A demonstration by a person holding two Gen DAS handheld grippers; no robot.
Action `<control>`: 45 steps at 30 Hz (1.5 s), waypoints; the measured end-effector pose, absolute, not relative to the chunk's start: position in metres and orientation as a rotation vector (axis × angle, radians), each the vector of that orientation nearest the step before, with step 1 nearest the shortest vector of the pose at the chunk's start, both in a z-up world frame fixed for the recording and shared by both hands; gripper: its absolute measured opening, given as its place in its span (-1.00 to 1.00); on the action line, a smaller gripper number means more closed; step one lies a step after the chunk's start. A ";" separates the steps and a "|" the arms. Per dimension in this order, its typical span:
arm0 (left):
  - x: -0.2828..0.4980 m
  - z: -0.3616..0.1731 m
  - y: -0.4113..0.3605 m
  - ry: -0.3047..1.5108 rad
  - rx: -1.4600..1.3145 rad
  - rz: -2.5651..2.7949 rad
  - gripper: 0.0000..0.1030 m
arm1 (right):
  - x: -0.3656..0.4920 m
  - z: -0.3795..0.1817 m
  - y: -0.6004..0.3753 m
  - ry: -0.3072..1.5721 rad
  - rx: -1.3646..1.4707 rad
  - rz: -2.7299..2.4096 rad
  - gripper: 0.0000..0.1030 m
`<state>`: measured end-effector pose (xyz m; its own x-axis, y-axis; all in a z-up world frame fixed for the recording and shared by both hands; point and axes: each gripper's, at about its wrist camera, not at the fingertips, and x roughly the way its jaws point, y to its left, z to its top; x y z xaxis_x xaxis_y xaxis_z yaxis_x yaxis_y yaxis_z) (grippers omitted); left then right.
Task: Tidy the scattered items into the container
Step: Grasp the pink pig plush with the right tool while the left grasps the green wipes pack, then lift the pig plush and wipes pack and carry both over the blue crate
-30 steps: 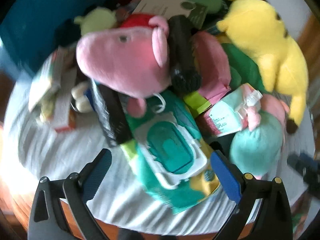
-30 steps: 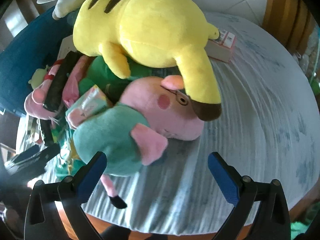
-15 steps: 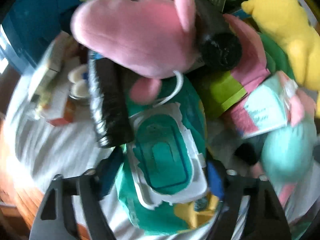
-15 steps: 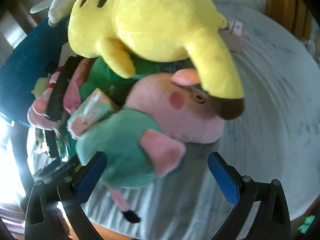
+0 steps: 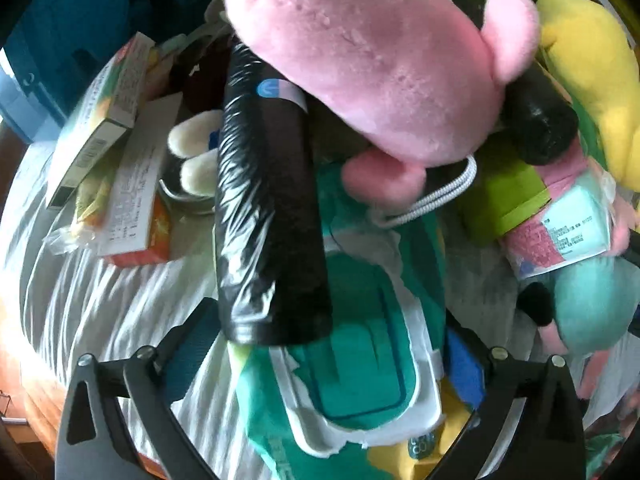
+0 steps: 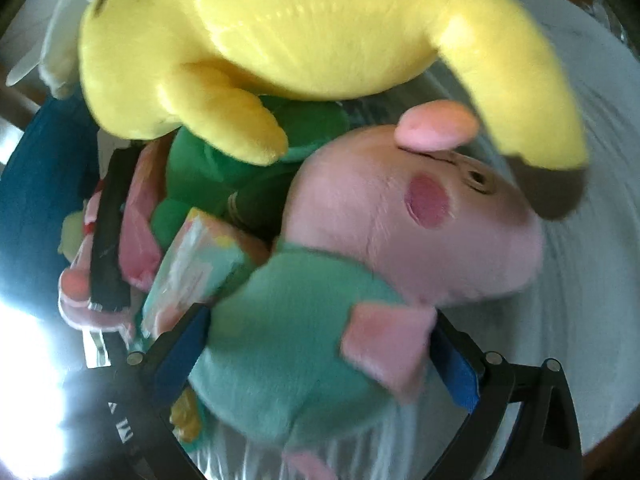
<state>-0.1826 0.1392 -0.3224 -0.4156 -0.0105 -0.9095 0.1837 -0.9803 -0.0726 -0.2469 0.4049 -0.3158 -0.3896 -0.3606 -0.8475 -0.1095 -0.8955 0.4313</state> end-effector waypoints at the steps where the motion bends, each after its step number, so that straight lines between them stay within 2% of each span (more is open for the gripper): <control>1: -0.182 -0.322 0.141 0.232 1.624 -2.551 0.85 | -0.250 -0.319 0.404 -0.631 1.630 -2.407 1.00; 4: -0.173 -0.316 0.149 0.167 1.627 -2.591 0.54 | -0.240 -0.318 0.402 -0.538 1.628 -2.380 1.00; 6: -0.165 -0.312 0.156 0.123 1.645 -2.603 0.44 | -0.224 -0.317 0.403 -0.488 1.633 -2.364 1.00; 9: -0.157 -0.312 0.162 0.082 1.646 -2.620 0.43 | -0.206 -0.313 0.406 -0.423 1.623 -2.356 0.99; 14: -0.160 -0.316 0.166 0.104 1.636 -2.611 0.57 | -0.228 -0.331 0.388 -0.444 1.642 -2.274 1.00; 15: -0.159 -0.314 0.167 0.102 1.634 -2.614 0.54 | -0.230 -0.330 0.380 -0.395 1.630 -2.298 1.00; 16: -0.158 -0.312 0.168 0.100 1.632 -2.618 0.43 | -0.230 -0.328 0.372 -0.349 1.615 -2.320 0.99; 17: -0.156 -0.310 0.169 0.099 1.630 -2.622 0.40 | -0.227 -0.324 0.366 -0.305 1.590 -2.341 0.82; 19: -0.148 -0.301 0.171 0.117 1.633 -2.638 0.30 | -0.217 -0.311 0.358 -0.210 1.537 -2.388 0.72; 21: -0.139 -0.291 0.174 0.133 1.632 -2.655 0.30 | -0.208 -0.301 0.358 -0.139 1.504 -2.417 0.67; 35: -0.108 -0.151 0.204 0.062 1.206 -2.881 0.29 | -0.184 -0.175 0.381 -0.014 1.179 -2.519 0.67; 45: -0.109 -0.097 0.168 0.053 0.947 -2.830 0.29 | -0.194 -0.104 0.348 0.078 0.921 -2.459 0.67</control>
